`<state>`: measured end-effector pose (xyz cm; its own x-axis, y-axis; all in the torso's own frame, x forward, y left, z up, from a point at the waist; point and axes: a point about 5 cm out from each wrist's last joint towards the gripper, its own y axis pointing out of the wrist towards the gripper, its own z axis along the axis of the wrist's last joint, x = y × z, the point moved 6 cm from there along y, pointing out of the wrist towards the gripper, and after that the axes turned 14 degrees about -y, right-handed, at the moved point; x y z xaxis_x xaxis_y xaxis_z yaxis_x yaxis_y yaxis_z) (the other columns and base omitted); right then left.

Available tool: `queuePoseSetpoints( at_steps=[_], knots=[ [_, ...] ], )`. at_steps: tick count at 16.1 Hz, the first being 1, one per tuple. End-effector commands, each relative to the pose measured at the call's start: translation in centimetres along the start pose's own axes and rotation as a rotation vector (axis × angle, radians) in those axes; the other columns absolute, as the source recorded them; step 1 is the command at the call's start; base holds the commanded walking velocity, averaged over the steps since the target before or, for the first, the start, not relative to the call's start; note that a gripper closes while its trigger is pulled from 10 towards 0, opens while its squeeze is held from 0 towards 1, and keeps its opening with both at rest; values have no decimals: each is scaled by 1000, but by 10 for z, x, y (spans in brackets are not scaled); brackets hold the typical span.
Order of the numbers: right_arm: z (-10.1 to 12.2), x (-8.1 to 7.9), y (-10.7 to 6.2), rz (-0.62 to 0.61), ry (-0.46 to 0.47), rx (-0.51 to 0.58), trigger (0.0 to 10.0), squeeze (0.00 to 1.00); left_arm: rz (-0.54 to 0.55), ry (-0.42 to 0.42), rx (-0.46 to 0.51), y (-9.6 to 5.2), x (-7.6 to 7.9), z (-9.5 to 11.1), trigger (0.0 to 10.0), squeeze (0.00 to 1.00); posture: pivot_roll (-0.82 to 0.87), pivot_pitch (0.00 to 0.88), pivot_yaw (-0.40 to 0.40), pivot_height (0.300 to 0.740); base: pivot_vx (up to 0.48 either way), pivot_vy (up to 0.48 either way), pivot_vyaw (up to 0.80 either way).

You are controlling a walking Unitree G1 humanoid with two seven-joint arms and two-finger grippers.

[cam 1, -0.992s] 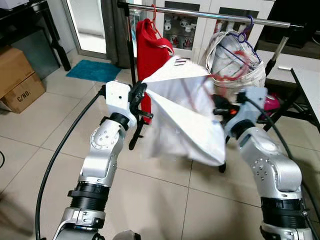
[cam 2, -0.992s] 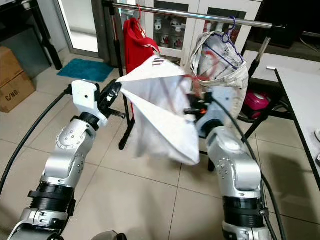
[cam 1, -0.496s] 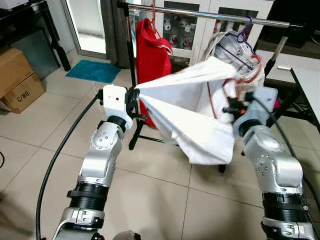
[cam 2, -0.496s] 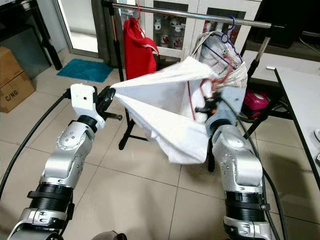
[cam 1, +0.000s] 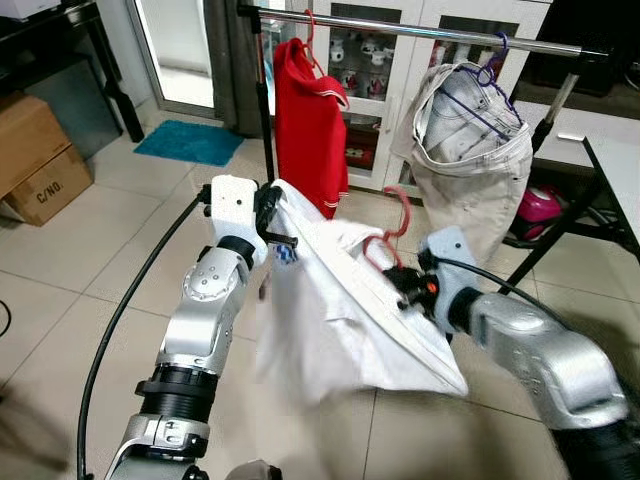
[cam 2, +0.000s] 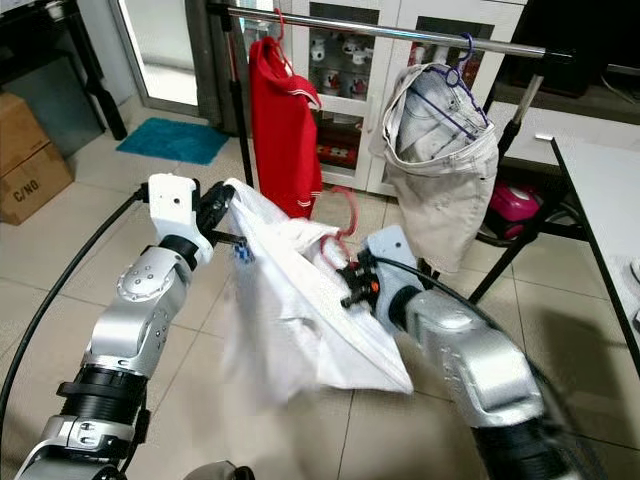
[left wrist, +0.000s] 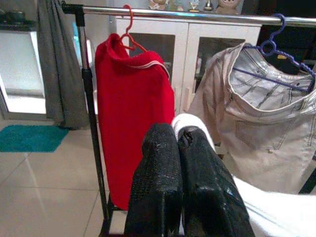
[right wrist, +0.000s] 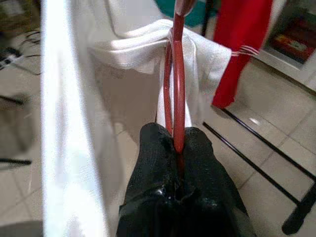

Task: Hang hanger

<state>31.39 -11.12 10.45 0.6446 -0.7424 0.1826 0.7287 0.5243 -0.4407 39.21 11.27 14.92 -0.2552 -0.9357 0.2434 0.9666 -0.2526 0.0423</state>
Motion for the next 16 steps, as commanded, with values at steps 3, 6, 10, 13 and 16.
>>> queuePoseSetpoints(
  at_steps=[3, 6, 10, 13, 16],
  knots=[
    [21, 17, -6, -68, 93, 113, 10000, 0, -37, 20, -25, 3, 6, -1, 0, 0, -164, 0, 20, 740, 0, 0, 0],
    [30, 62, -4, -323, 191, 159, 10000, 0, -205, 10, -71, -4, 35, -10, 0, 0, -146, 0, 9, 740, 0, 0, 0],
    [44, 78, -4, -446, 236, 214, 10000, 0, -298, 56, -193, -15, 51, -37, 0, 0, -144, 0, 9, 740, 0, 0, 0],
    [42, 46, 8, -289, 157, 177, 10000, 0, -198, 46, -122, -6, 31, -20, 0, 0, -142, 0, 9, 740, 0, 0, 0],
    [-4, -14, 13, 37, -40, -50, 10000, 0, -8, 19, 27, 3, -12, 19, 0, 0, -131, 0, 11, 740, 0, 0, 0]
  ],
)
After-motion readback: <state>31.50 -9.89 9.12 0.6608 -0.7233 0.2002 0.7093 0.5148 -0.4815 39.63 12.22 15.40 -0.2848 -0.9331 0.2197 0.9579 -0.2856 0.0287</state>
